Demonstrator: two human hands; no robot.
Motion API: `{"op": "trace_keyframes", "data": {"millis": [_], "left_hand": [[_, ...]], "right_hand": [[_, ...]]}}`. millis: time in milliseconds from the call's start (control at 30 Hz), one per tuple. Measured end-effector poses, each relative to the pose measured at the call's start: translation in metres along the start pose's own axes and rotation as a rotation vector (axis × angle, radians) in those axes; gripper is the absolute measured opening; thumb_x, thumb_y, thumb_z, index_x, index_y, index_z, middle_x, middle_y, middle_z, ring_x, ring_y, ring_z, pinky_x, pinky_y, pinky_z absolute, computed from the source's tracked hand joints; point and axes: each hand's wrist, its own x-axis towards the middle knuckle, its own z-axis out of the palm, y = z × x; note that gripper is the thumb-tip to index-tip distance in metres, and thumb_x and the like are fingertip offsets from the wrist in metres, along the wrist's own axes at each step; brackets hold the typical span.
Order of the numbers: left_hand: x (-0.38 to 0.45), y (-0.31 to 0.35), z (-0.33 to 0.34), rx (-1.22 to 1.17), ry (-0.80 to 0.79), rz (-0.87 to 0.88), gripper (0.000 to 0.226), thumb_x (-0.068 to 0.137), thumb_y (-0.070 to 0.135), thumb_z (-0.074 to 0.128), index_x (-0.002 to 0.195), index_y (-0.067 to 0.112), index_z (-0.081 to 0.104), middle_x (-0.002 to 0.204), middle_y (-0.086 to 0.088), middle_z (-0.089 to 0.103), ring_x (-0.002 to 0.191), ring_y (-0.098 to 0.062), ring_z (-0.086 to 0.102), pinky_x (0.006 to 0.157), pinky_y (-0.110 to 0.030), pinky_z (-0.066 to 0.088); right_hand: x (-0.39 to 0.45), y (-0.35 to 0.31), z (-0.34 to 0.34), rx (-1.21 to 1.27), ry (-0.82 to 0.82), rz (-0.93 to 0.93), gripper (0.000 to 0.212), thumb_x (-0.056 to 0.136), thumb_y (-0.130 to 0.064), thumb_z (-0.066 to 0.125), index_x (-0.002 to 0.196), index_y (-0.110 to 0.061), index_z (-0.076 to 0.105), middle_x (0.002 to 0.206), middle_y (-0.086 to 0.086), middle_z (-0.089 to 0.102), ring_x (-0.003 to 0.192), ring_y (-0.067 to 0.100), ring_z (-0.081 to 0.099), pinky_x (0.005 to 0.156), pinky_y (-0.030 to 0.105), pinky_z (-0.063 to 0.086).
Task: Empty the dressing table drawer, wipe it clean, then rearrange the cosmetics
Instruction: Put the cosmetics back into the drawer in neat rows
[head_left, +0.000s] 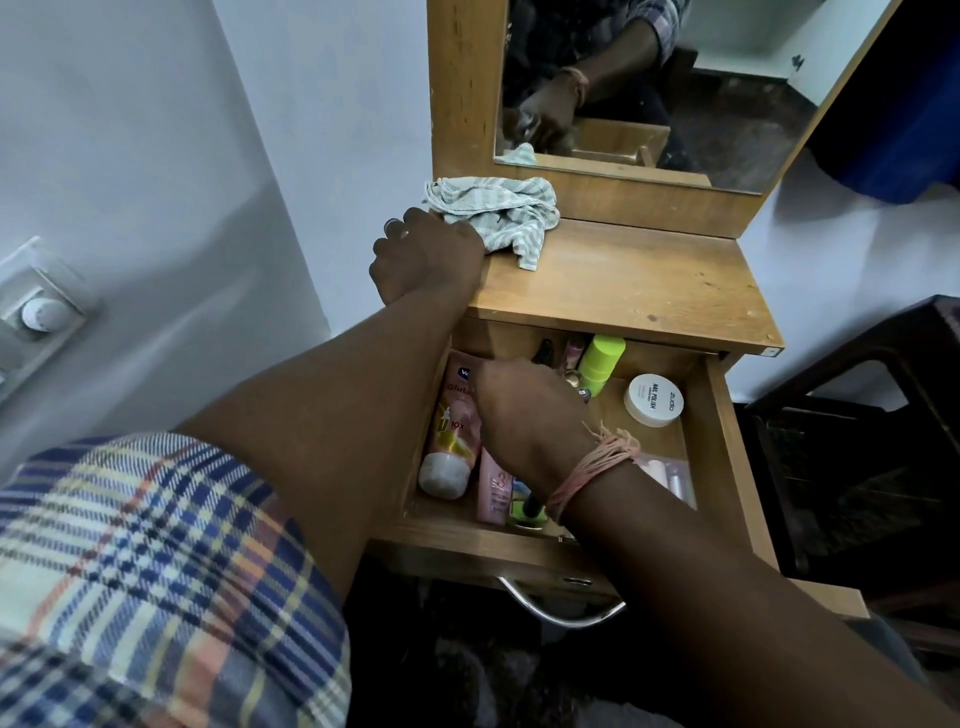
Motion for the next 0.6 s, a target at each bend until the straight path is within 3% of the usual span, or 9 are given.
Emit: {"op": "trace_keyframes", "data": {"millis": [133, 200, 300, 367, 500, 600], "left_hand": [[0.001, 0.000, 0.000, 0.000, -0.006, -0.002, 0.055, 0.098, 0.051, 0.040, 0.138, 0.016, 0.053, 0.137, -0.007, 0.055, 0.124, -0.029, 0.054, 0.094, -0.040, 0.042], [0.000, 0.000, 0.000, 0.002, -0.005, 0.002, 0.055, 0.098, 0.051, 0.040, 0.138, 0.015, 0.053, 0.137, -0.008, 0.055, 0.124, -0.030, 0.054, 0.094, -0.040, 0.042], [-0.001, 0.000, -0.001, 0.001, -0.003, 0.014, 0.055, 0.098, 0.051, 0.040, 0.138, 0.015, 0.053, 0.138, -0.009, 0.055, 0.125, -0.030, 0.054, 0.094, -0.040, 0.043], [-0.003, 0.000, -0.001, 0.006, 0.000, 0.018, 0.056, 0.098, 0.051, 0.040, 0.138, 0.014, 0.053, 0.138, -0.010, 0.056, 0.125, -0.031, 0.055, 0.094, -0.040, 0.043], [-0.002, 0.000, -0.002, 0.009, 0.000, 0.018, 0.056, 0.098, 0.052, 0.039, 0.138, 0.014, 0.053, 0.137, -0.010, 0.056, 0.123, -0.031, 0.055, 0.093, -0.041, 0.044], [-0.006, 0.001, -0.005, -0.011, -0.023, 0.000, 0.055, 0.098, 0.051, 0.040, 0.137, 0.014, 0.054, 0.136, -0.010, 0.057, 0.124, -0.031, 0.055, 0.095, -0.042, 0.044]], "right_hand": [[0.005, 0.001, -0.005, 0.010, -0.025, 0.031, 0.023, 0.092, -0.012, 0.058, 0.075, -0.023, 0.047, 0.069, -0.005, 0.039, 0.076, 0.029, 0.056, 0.065, 0.033, 0.040], [0.008, 0.003, -0.009, 0.015, -0.043, 0.039, 0.019, 0.090, -0.012, 0.060, 0.075, -0.021, 0.053, 0.064, -0.007, 0.035, 0.075, 0.028, 0.058, 0.064, 0.033, 0.041], [0.009, 0.007, -0.009, 0.069, -0.056, 0.045, 0.019, 0.085, -0.009, 0.063, 0.070, -0.020, 0.058, 0.066, -0.002, 0.055, 0.079, 0.029, 0.064, 0.066, 0.032, 0.049], [0.011, 0.016, -0.010, 0.154, -0.006, 0.095, 0.011, 0.083, -0.008, 0.064, 0.082, -0.016, 0.071, 0.082, 0.005, 0.072, 0.085, 0.026, 0.070, 0.073, 0.037, 0.058], [-0.004, 0.045, -0.016, 0.545, 0.147, 0.342, 0.015, 0.091, -0.015, 0.067, 0.078, -0.019, 0.071, 0.069, 0.002, 0.073, 0.064, 0.015, 0.072, 0.062, 0.037, 0.061], [-0.033, 0.064, -0.011, 0.690, 0.296, 0.427, 0.017, 0.095, -0.022, 0.063, 0.080, -0.018, 0.071, 0.066, 0.002, 0.074, 0.050, 0.005, 0.064, 0.054, 0.033, 0.054]]}}
